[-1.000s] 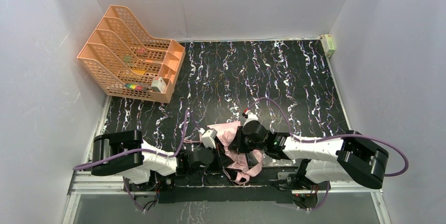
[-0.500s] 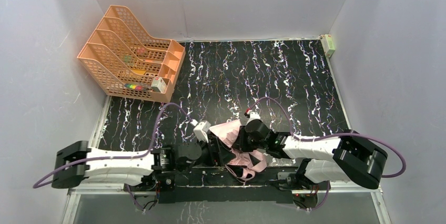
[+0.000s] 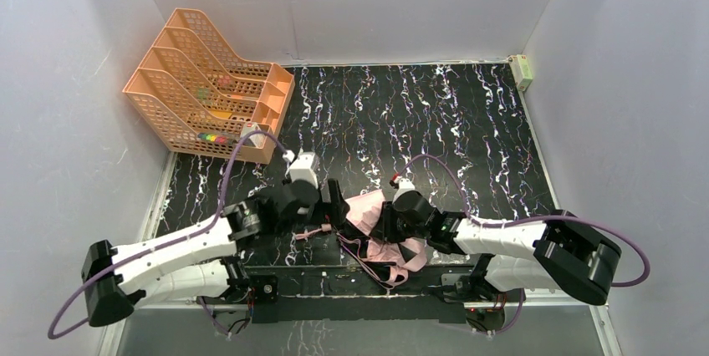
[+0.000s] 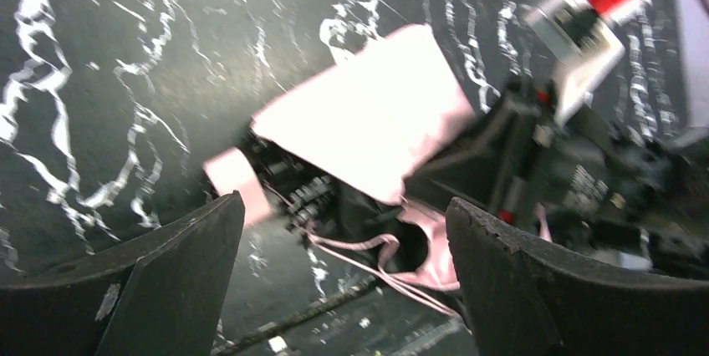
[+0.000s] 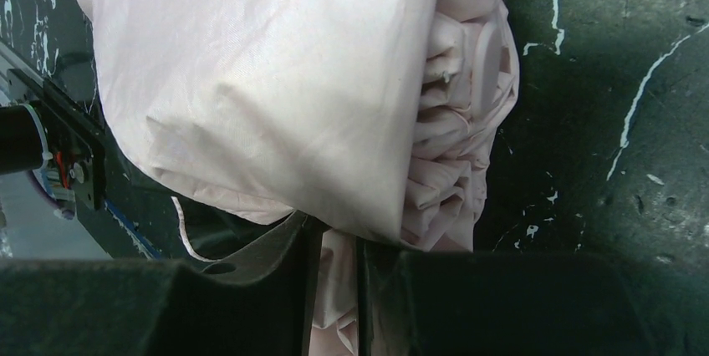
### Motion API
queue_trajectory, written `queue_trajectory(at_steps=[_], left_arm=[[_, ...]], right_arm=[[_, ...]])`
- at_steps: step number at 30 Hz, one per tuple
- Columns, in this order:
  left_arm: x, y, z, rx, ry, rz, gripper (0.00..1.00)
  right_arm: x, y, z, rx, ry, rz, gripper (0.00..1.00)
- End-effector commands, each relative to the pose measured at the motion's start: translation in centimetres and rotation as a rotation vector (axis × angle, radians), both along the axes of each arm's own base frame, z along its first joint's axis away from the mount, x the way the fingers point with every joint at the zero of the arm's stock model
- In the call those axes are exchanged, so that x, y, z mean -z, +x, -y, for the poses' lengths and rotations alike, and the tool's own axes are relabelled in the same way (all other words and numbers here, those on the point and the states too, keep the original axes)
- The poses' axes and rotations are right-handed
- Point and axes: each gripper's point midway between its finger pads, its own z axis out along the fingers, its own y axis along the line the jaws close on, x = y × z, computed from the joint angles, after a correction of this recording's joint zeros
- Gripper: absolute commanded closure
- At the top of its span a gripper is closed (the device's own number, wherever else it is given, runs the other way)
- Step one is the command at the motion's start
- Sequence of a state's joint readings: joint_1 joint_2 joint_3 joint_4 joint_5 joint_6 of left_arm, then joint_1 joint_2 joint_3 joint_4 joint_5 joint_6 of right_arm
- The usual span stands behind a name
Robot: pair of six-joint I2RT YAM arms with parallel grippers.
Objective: Put away the umbrella
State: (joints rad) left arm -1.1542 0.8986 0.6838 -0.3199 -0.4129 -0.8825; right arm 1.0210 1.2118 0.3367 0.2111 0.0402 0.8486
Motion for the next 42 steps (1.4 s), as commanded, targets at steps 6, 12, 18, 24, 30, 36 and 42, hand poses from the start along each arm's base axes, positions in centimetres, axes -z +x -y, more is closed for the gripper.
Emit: queue_trajectory(at_steps=[6, 12, 18, 24, 30, 36, 42], left_arm=[[-1.1, 3.7, 2.5, 0.433, 0.188, 0.035, 0.02], [0.0, 3.9, 4.6, 0.641, 0.199, 0.025, 0.02], [3.6, 3.5, 4.5, 0.728, 0.249, -0.008, 0.02], [4.5, 3.5, 4.9, 0.759, 0.23, 0.016, 0.02], [5.8, 2.9, 5.2, 0.814, 0.219, -0.002, 0.02], [7.8, 2.3, 5.2, 0.852, 0.202, -0.073, 0.02], [9.9, 0.9, 4.2, 0.87, 0.203, -0.146, 0.05]], right_arm=[[4.0, -2.3, 4.4, -0.024, -0.171, -0.07, 0.65], [3.7, -2.3, 4.3, -0.024, -0.164, -0.07, 0.62], [3.7, -2.4, 4.4, -0.022, -0.161, -0.074, 0.61], [3.9, -2.7, 4.6, -0.018, -0.158, -0.086, 0.61], [4.0, -2.9, 4.7, -0.017, -0.161, -0.095, 0.61], [4.0, -3.0, 4.7, -0.015, -0.161, -0.105, 0.58], [4.1, -3.0, 4.7, -0.011, -0.163, -0.108, 0.57]])
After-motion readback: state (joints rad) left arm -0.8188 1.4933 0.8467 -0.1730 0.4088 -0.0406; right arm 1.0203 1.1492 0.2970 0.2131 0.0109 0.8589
